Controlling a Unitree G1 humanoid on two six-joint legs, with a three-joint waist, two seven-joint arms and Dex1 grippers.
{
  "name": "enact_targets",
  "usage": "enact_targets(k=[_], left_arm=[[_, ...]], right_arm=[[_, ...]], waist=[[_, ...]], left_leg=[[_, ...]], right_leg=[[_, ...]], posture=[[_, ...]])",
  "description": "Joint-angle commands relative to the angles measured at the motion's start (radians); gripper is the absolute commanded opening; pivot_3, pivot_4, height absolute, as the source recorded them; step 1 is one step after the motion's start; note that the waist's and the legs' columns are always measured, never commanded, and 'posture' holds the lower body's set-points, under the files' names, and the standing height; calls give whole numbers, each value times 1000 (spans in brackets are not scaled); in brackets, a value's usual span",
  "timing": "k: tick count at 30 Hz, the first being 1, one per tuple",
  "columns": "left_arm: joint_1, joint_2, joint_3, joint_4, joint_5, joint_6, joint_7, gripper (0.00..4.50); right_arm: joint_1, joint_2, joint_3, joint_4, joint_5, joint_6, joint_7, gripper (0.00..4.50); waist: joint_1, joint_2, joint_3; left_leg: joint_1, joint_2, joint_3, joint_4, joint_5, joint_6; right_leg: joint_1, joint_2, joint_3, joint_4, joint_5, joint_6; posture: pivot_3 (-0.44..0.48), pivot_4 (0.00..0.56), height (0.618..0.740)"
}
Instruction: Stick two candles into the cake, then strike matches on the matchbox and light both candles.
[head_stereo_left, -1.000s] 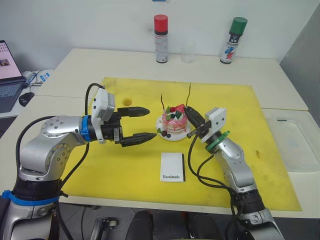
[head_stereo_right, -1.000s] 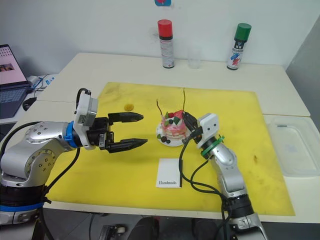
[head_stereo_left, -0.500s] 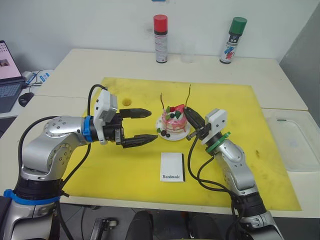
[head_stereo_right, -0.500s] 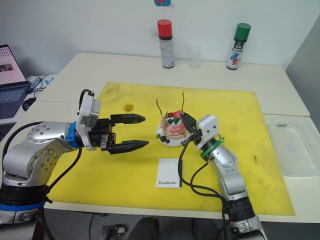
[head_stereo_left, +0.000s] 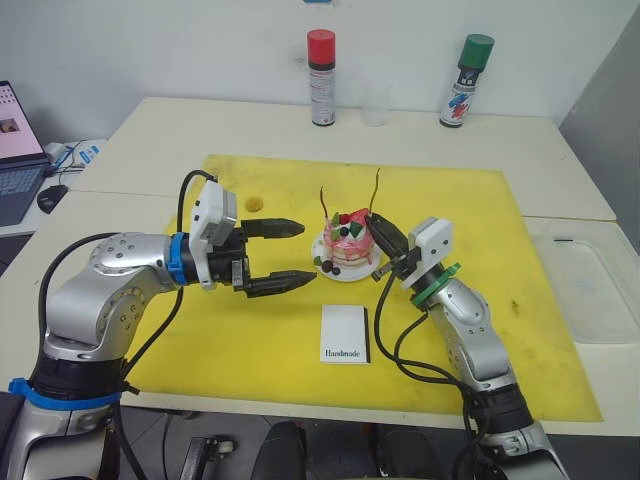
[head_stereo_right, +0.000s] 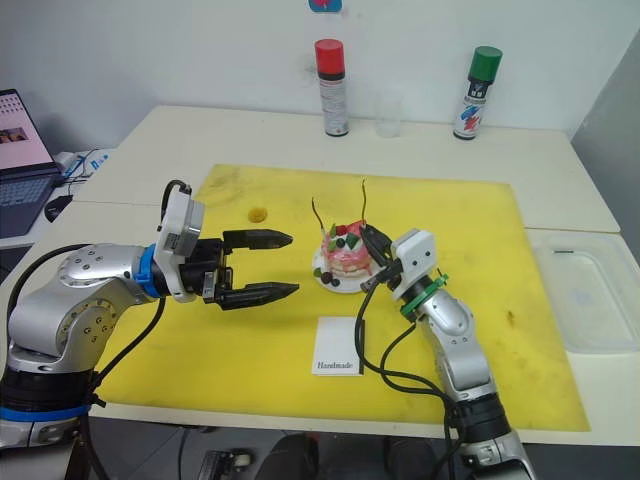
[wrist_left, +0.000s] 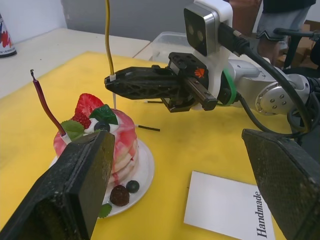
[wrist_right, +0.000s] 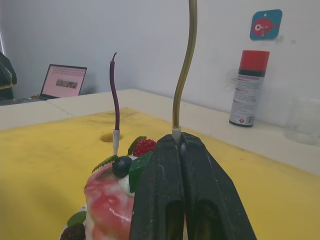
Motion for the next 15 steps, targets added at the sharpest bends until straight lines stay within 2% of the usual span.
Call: enact_targets(k=[1, 15], left_arm=[[-14, 2, 10, -18, -9, -7, 3, 4500], [-13, -3, 5, -19, -12, -4, 6, 4500]], right_arm=[[6, -5, -7, -25, 2, -13, 0, 10], [21, 3, -1, 20, -8, -10, -13, 10]], waist=[[0, 0, 0], [0, 0, 0]], left_leg=[[0, 0, 0, 0, 0, 0], [0, 0, 0, 0, 0, 0]], right_leg=[[0, 0, 0, 0, 0, 0], [0, 0, 0, 0, 0, 0]], posture=[[0, 150, 724], [0, 150, 724]])
